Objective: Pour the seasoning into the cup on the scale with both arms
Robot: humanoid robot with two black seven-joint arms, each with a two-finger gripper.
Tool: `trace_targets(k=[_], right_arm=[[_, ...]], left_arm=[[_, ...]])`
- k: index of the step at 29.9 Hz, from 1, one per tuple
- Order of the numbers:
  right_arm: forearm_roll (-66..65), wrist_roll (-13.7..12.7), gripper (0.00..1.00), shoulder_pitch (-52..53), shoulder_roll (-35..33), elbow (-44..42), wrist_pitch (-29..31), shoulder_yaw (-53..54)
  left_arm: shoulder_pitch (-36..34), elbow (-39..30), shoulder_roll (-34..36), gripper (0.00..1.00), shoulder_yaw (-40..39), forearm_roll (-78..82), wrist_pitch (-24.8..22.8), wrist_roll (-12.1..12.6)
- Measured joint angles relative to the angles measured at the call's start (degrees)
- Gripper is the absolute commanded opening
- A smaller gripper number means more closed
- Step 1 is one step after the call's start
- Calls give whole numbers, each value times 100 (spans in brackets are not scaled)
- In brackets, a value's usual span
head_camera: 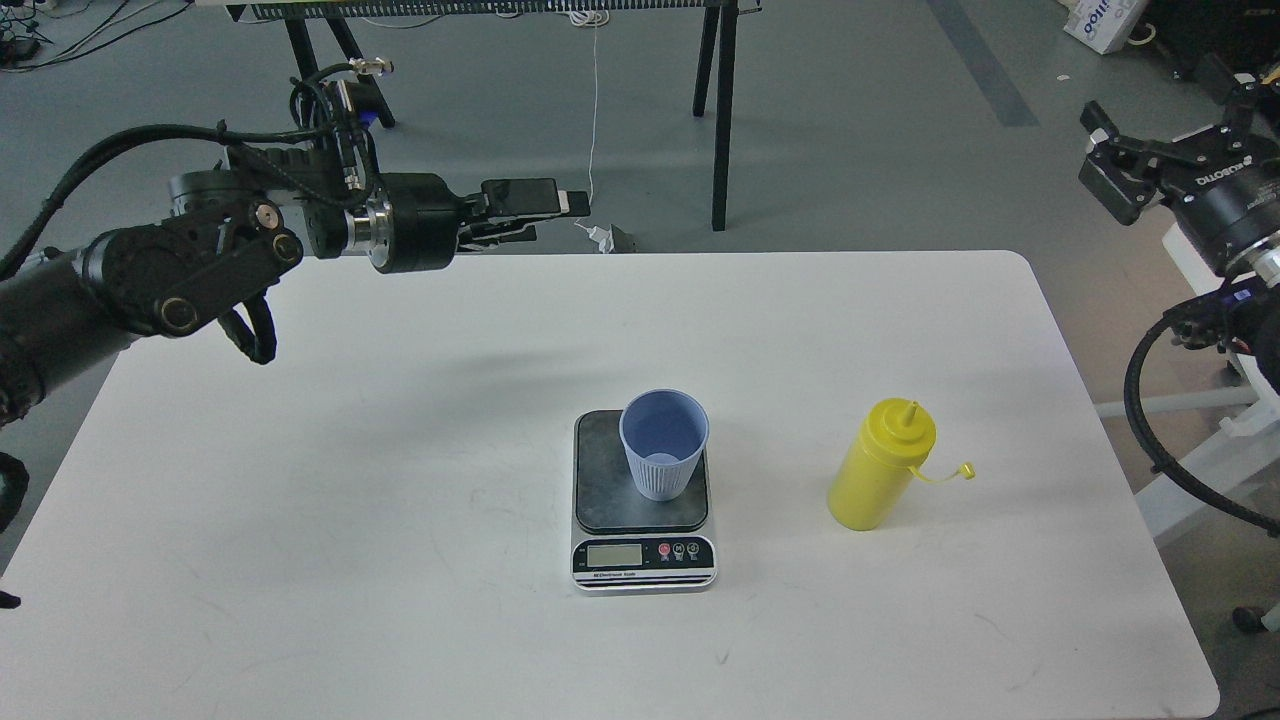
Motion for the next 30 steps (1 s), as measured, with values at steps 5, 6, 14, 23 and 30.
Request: trace_targets(k=[5,6,14,23,30], right_arm=[[64,0,100,-1174,-490,882,0,72],[65,1,100,-1370,-566,1021,0,79],[-34,30,100,-3128,-695,1636,0,-27],[-666,48,100,-3834,88,1651,0,-318],[-1067,74,100,-3759,726,1450,0,-317]], left_arm=[[149,10,-153,99,-11,10,0,0],[153,15,-169,99,-12,10,0,0],[226,164,-214,99,-187,-39,0,0],[530,175,-66,99,-357,-43,1,0],[573,175,-35,99,-363,-34,1,0]])
